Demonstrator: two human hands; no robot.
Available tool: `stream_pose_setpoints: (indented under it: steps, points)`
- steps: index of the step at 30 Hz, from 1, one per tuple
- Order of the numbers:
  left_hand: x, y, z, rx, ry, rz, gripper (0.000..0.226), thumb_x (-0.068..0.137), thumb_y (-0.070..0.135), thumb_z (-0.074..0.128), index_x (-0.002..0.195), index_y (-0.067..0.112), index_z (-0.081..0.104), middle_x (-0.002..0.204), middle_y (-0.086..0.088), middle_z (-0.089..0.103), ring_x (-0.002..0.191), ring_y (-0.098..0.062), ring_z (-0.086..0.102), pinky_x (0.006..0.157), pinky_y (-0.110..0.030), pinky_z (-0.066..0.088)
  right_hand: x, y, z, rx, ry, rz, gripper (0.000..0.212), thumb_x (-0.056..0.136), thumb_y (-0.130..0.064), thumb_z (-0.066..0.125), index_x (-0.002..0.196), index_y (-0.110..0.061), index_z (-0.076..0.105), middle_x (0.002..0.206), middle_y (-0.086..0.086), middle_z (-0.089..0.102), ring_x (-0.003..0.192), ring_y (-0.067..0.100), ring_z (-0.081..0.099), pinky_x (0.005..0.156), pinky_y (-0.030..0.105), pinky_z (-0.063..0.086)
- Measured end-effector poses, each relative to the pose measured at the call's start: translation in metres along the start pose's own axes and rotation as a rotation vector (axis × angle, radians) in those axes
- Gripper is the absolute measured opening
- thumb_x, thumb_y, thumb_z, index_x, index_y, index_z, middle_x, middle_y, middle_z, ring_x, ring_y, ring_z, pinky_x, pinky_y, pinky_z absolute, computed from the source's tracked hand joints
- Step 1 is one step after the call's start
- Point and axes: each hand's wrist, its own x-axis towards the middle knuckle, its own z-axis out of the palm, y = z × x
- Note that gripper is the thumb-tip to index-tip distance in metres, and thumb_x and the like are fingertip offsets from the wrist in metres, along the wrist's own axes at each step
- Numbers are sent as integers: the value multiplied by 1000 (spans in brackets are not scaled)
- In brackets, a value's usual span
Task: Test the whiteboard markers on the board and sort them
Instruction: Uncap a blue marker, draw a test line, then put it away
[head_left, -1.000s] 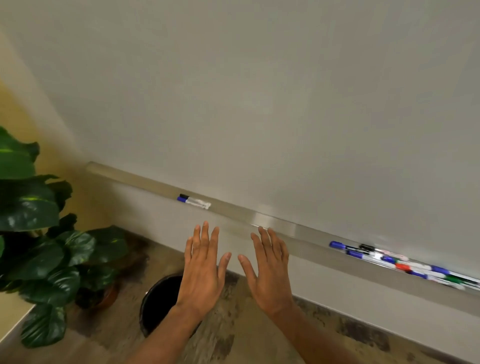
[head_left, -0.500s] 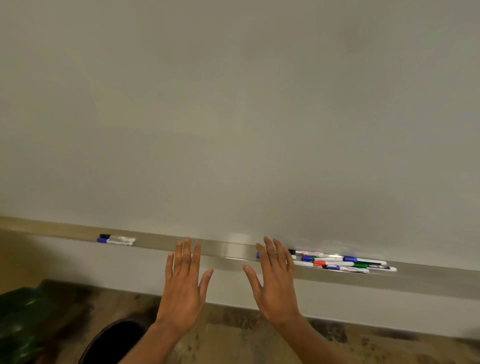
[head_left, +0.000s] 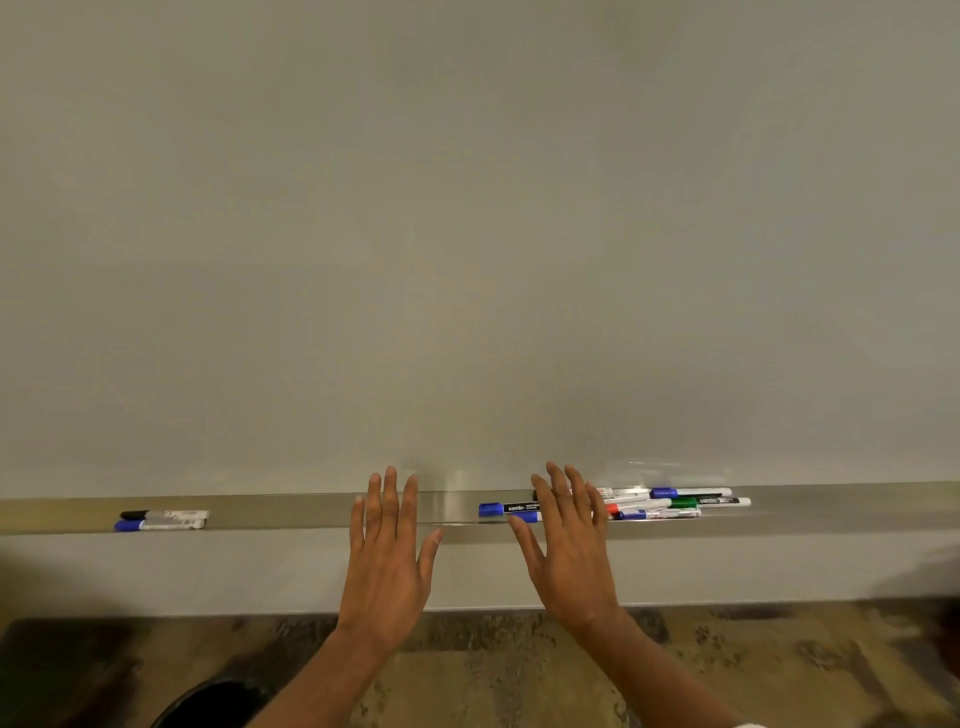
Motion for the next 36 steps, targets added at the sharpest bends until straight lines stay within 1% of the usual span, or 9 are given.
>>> stream_pose_setpoints:
  steps: [3,5,8,11,14,18,23,33,36]
  points:
    - [9,-9,9,7,-16,40,72,106,54,22,161,9,18,171,-14,5,158,-30,6,122,-50,13,7,-4,18,18,-42,27,62,100,-60,21,150,-26,35,162,-2,22,151,18,9,122,41,7]
    - [15,-16,16,-3,-27,63,71,106,55,20,162,10,18,170,-14,6,158,-30,5,123,-50,14,13,-6,30,-8,-68,33,55,101,-52,25,143,-24,46,156,0,35,148,22,22,119,42,14]
    - [21,-26,29,-15,-33,78,70,106,54,19,162,12,19,171,-13,7,158,-29,5,123,-50,14,23,-5,52,-46,-93,39,37,96,-29,59,132,-20,56,143,4,53,139,27,40,114,45,29]
    - [25,-33,39,-32,-35,81,68,106,52,21,162,13,18,171,-12,7,158,-27,4,122,-50,14,31,-5,73,-74,-134,54,43,82,-15,77,124,-17,64,129,5,64,127,28,54,106,45,41]
    - [29,-37,47,-57,-43,71,68,107,52,21,162,13,19,171,-11,7,158,-26,3,122,-50,14,37,-2,91,-78,-182,66,44,84,-13,75,126,-18,63,129,3,64,125,25,55,107,43,43]
    - [29,-38,55,-113,-44,55,66,107,52,18,162,16,18,171,-7,6,158,-24,1,123,-47,12,44,0,108,-85,-185,35,42,78,-10,80,118,-20,67,117,0,69,113,22,61,98,39,49]
    - [27,-40,61,-252,-28,114,62,108,49,25,161,18,24,170,-2,16,158,-20,7,123,-44,14,49,6,122,-131,-221,-3,43,75,-12,83,114,-23,68,110,-2,71,106,20,62,97,39,49]
    - [28,-48,60,-375,6,135,55,107,43,32,154,16,42,165,1,31,156,-13,16,123,-37,17,62,13,137,-141,-205,-83,42,81,-14,77,119,-24,65,115,-2,68,109,20,60,100,38,46]
    - [30,-50,57,-415,43,109,52,106,42,36,150,17,49,161,4,38,154,-6,19,124,-28,16,62,9,141,-93,-166,-119,45,79,-12,78,121,-21,64,116,0,66,109,22,59,99,37,48]
